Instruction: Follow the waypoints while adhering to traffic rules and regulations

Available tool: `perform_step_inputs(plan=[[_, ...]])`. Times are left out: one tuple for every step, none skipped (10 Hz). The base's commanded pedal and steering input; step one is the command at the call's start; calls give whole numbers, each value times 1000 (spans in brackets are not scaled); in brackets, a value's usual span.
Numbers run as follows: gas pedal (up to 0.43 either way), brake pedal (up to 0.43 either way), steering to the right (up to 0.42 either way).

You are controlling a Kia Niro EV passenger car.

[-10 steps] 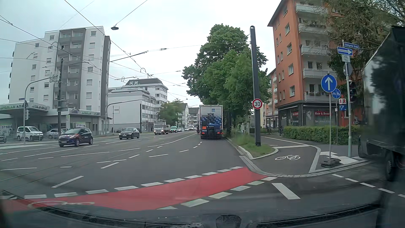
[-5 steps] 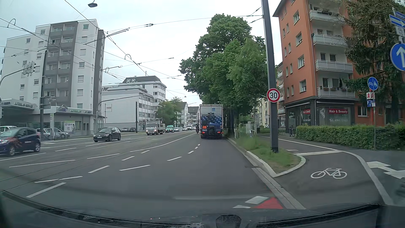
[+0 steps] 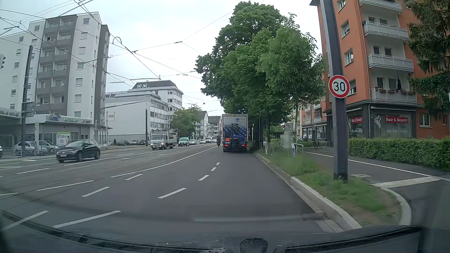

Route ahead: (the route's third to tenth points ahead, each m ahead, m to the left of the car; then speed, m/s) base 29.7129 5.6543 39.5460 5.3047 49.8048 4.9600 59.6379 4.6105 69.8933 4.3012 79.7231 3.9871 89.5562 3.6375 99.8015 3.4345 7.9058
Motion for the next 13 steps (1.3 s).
perform_step_inputs(plan=[[39,0,0],[39,0,0],[39,0,0],[39,0,2],[39,0,3],[39,0,3],[47,0,2],[47,0,2],[47,0,2],[47,0,2],[47,0,2],[47,0,2],[47,0,2]])
